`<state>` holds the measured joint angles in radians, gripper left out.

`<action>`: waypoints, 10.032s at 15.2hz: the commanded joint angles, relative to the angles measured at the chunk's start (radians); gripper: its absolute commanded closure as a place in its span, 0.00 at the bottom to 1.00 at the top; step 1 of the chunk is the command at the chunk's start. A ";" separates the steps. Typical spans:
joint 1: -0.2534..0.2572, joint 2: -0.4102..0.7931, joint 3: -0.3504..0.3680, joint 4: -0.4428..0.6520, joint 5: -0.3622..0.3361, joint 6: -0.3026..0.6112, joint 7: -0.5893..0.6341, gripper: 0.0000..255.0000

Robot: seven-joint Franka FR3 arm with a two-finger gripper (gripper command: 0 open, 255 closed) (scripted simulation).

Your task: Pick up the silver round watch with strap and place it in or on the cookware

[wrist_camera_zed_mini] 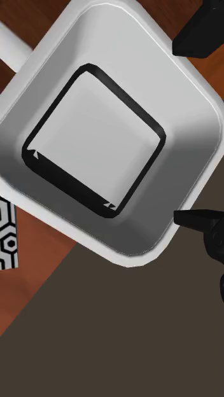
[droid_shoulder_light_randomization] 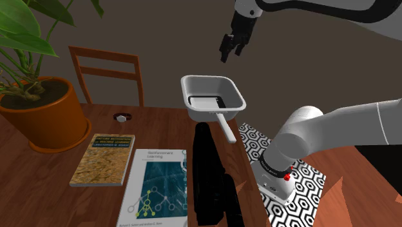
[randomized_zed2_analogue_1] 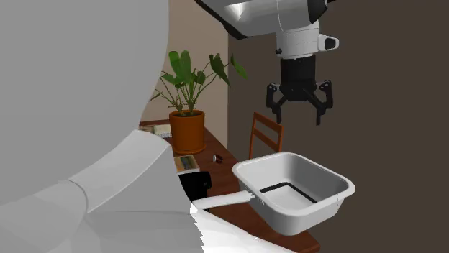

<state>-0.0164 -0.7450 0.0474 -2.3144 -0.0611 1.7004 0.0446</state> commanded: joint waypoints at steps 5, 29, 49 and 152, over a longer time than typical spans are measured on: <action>0.030 0.108 0.040 0.016 0.016 0.087 0.008 0.00; 0.182 0.861 0.274 0.419 -0.100 0.386 0.101 0.00; 0.346 1.325 0.293 0.792 -0.271 0.427 0.140 0.00; 0.168 -0.008 0.080 -0.347 0.087 0.317 -0.400 1.00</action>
<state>0.1505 -0.7565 0.1254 -2.6473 0.0243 1.9979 -0.3576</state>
